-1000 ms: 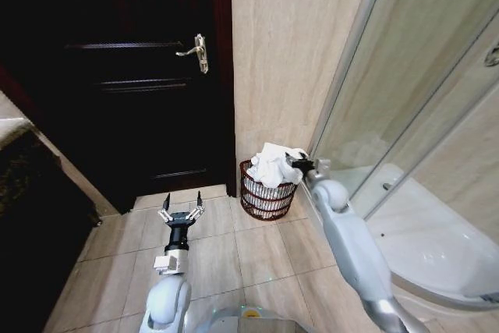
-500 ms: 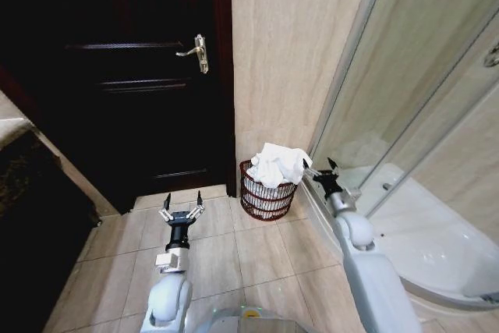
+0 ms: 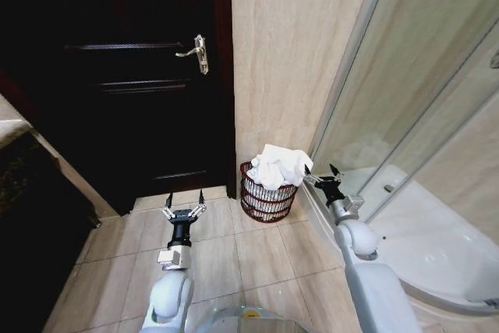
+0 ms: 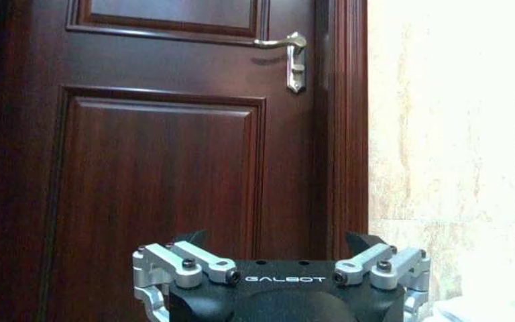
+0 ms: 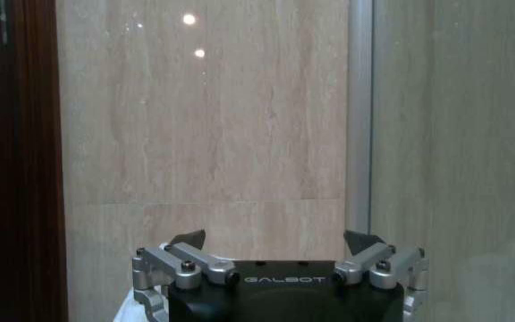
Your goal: Discard the used towel into the hamper.
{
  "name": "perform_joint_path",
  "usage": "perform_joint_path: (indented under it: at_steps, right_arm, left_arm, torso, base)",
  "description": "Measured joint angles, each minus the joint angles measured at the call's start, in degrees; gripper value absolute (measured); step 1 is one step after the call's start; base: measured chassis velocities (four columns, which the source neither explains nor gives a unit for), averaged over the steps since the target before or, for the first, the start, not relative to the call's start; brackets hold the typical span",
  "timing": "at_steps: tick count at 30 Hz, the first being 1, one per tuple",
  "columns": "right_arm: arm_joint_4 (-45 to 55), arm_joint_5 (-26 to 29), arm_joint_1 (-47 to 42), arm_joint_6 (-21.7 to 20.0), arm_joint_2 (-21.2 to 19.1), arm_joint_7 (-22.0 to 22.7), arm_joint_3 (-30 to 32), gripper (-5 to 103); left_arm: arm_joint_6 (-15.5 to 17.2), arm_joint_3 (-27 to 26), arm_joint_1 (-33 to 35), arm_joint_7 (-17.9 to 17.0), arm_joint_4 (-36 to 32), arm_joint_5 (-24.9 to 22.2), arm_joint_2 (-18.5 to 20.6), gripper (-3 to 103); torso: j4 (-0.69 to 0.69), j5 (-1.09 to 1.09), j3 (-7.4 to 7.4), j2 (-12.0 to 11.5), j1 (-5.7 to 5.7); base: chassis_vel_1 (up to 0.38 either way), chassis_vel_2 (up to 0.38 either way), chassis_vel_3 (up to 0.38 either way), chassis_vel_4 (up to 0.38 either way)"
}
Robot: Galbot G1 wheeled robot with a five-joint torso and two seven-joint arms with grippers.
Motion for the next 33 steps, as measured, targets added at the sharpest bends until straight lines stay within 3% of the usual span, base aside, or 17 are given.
perform_joint_path:
  at_steps: [13,17,20,22,25,33]
  right_arm:
    - [-0.6,-0.3,2.8,-0.3,-2.6,1.2,-3.0,100]
    - [-2.5,3.5,6.3,-2.9,-4.1,2.4,-5.7,100]
    - [-6.3,10.8,11.4,-7.6,-6.2,2.8,-9.2,100]
    - [-6.8,11.9,12.1,-8.4,-6.4,2.8,-9.7,100]
    - [-12.4,17.8,18.4,-12.0,-7.4,3.7,-14.7,100]
    - [-25.6,18.4,29.1,-12.4,-6.8,4.6,-21.4,100]
  left_arm:
    - [-0.4,0.2,0.5,0.0,0.2,0.4,-0.9,100]
    - [0.2,0.2,1.0,-0.2,0.2,0.3,-1.3,100]
    - [0.3,0.1,2.2,-0.5,-0.2,0.3,-1.5,100]
    - [0.3,0.1,2.4,-0.5,-0.2,0.3,-1.5,100]
    - [-1.4,0.1,3.5,-1.0,-0.4,1.6,-1.5,100]
    - [-2.6,0.1,5.0,-0.7,-2.5,2.5,-1.5,100]
  torso:
    - [-0.01,0.01,0.01,0.0,0.01]
    - [0.0,0.0,0.01,0.0,0.01]
    - [-0.01,0.0,0.01,0.0,0.01]
    - [0.0,0.01,0.01,0.0,0.01]
    - [0.03,-0.01,0.01,0.0,0.01]
    - [-0.01,0.02,0.01,0.0,0.01]
  base:
    - [-0.061,0.058,0.059,-0.054]
    - [0.0,0.0,0.0,0.0]
    - [0.0,0.0,0.0,0.0]
    - [0.0,0.0,0.0,0.0]
    - [0.0,0.0,0.0,0.0]
    - [0.0,0.0,0.0,0.0]
